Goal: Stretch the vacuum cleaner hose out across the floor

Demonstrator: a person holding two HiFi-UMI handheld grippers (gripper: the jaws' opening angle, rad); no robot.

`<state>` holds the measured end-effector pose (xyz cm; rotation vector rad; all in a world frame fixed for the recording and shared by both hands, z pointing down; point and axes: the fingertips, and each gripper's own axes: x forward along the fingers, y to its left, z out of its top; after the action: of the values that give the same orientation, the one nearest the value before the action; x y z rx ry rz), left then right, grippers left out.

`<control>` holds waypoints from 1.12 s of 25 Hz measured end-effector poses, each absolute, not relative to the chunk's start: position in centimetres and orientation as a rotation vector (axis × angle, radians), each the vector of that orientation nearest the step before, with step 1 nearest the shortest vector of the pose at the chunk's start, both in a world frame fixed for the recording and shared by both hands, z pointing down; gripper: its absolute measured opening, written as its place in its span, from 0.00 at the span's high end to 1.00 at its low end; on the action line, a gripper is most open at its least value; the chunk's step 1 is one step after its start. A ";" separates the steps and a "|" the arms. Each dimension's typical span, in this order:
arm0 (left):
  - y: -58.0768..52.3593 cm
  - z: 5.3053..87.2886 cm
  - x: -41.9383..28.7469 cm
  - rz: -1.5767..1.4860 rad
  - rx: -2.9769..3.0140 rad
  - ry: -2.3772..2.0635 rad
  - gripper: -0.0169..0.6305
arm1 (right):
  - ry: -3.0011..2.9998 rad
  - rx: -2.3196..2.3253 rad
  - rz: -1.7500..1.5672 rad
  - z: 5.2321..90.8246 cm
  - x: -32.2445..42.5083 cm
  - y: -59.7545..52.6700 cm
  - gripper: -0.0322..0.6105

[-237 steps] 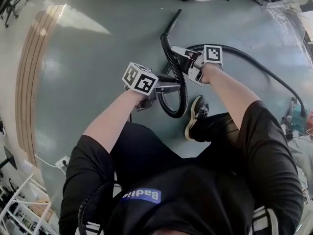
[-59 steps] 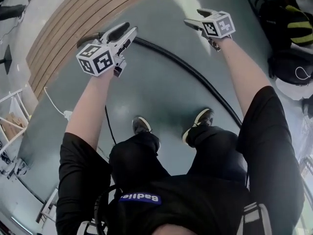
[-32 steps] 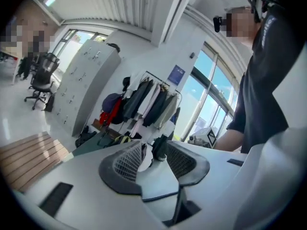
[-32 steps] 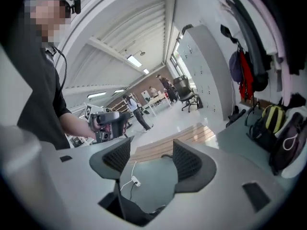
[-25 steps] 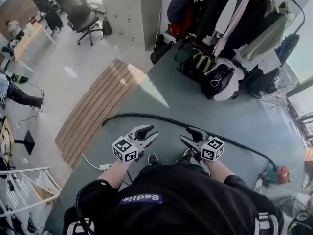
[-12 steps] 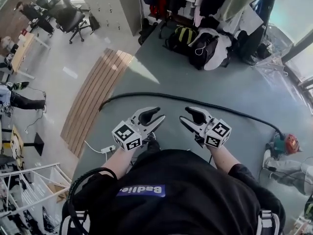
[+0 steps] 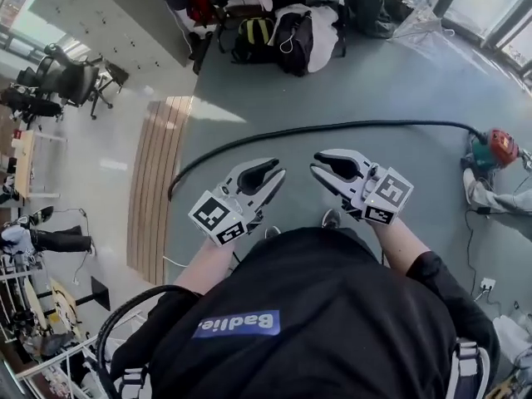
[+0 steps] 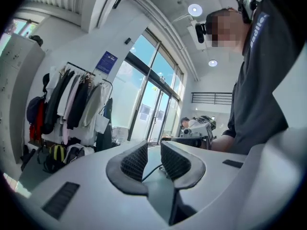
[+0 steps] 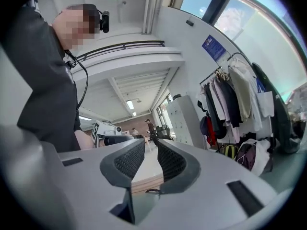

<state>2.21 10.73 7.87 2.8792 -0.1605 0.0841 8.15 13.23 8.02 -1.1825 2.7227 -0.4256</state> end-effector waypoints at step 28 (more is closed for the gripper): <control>20.9 6.1 -6.0 0.090 2.910 0.068 0.96 | 2.744 -1.304 -0.396 4.8 -5.3 25.3 0.94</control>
<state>-6.04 20.90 6.06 2.9102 0.0683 0.0896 -5.29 25.33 4.77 -1.3039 2.7444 -0.3959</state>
